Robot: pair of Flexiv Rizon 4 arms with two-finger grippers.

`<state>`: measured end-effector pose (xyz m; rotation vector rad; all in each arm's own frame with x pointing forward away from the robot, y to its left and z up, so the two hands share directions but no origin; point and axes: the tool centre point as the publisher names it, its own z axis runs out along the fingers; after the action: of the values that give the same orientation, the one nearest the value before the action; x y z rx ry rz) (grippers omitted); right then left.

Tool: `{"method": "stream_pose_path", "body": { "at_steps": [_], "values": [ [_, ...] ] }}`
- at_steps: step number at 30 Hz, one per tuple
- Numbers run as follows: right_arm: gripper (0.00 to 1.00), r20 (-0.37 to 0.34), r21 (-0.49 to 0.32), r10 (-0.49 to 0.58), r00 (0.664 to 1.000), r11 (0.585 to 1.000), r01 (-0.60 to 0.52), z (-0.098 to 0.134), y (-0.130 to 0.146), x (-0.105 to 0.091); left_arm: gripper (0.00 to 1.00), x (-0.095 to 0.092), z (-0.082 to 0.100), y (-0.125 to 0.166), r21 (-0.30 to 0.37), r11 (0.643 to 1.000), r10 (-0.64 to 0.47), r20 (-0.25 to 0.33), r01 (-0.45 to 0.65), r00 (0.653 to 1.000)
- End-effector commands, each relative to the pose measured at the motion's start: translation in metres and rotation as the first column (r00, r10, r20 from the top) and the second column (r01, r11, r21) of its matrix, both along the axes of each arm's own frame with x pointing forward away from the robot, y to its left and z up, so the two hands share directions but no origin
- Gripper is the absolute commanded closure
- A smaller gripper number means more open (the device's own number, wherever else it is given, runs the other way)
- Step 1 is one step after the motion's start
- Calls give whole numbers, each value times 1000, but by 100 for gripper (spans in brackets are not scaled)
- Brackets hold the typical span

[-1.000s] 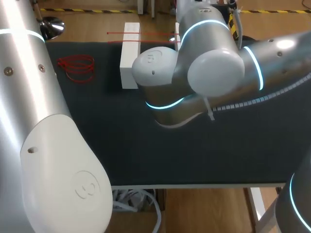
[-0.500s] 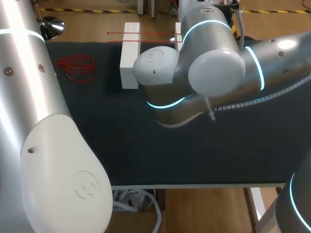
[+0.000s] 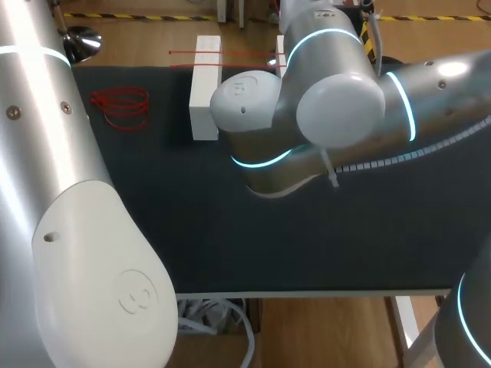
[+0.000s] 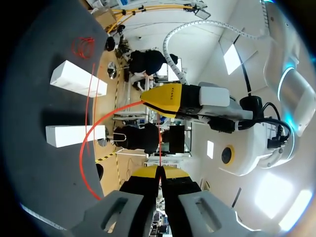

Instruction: Grab the tape and strap the tape.

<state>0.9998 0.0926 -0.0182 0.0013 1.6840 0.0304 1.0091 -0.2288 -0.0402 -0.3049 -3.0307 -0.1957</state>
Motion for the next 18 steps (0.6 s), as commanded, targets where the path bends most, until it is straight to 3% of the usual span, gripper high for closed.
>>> {"method": "stream_pose_path", "body": {
  "at_steps": [1,18],
  "values": [
    [100,-8,-4,5,1000,1000,-5,2,1,1,100,1,1,-2,7,1000,1,-4,-1,1000],
    [100,-16,-7,29,999,1000,-29,2,8,1,100,1,1,-2,7,1000,1,-4,-1,1000]
  ]
}}
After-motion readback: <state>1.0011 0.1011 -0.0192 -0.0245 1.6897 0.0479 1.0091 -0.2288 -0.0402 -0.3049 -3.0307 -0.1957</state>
